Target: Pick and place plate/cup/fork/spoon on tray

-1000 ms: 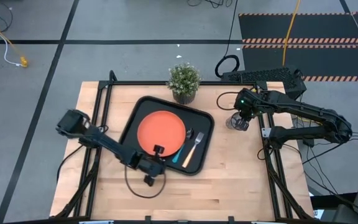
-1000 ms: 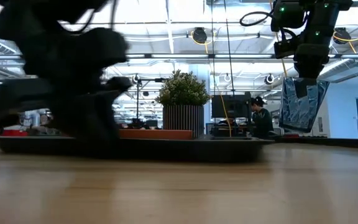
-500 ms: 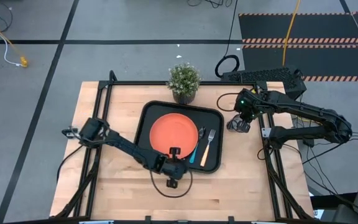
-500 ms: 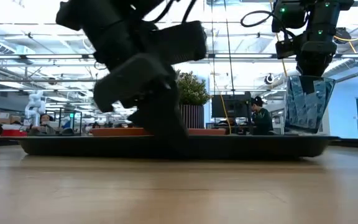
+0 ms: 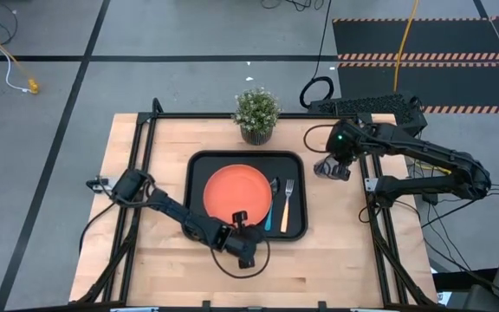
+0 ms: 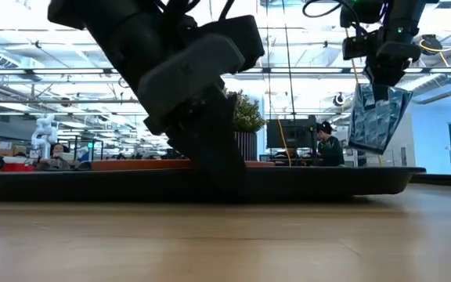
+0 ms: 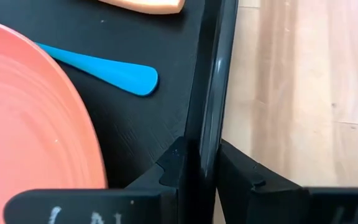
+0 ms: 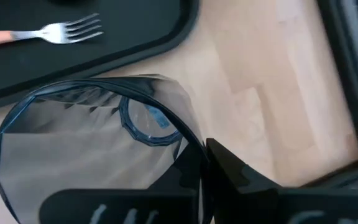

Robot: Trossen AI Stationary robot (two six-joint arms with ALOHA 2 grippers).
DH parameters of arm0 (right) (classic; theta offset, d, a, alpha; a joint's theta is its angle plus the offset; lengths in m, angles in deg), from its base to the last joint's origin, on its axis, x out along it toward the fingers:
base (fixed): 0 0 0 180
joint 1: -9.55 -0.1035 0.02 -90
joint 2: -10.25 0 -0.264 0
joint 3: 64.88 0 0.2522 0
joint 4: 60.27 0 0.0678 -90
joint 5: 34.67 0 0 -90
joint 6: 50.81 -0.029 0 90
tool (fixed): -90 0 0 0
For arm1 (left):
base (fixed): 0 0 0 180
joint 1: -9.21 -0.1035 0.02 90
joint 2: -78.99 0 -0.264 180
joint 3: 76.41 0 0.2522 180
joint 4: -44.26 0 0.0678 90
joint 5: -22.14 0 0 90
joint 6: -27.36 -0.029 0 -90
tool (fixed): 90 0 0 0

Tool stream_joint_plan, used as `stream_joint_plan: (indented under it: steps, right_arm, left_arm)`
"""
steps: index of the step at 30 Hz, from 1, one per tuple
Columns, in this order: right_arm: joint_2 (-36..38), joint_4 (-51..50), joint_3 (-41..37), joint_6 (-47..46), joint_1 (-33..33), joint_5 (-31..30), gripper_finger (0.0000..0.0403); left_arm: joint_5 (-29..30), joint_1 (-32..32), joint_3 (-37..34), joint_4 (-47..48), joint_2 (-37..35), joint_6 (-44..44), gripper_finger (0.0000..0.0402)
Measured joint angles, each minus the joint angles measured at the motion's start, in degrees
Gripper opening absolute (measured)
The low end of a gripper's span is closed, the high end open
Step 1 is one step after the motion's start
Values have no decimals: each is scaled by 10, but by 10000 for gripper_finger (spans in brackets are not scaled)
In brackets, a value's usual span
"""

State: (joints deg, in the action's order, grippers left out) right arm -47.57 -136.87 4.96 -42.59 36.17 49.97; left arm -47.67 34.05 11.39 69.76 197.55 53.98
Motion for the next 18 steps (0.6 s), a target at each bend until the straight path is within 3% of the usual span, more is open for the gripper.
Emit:
stream_joint_plan:
  steps: [10,18]
  right_arm:
    - [0,-9,7,31,1,-6,0]
    - [0,-9,7,35,1,-6,0]
  left_arm:
    - [2,27,-1,-46,1,0,63]
    - [-2,56,-1,-25,1,-25,63]
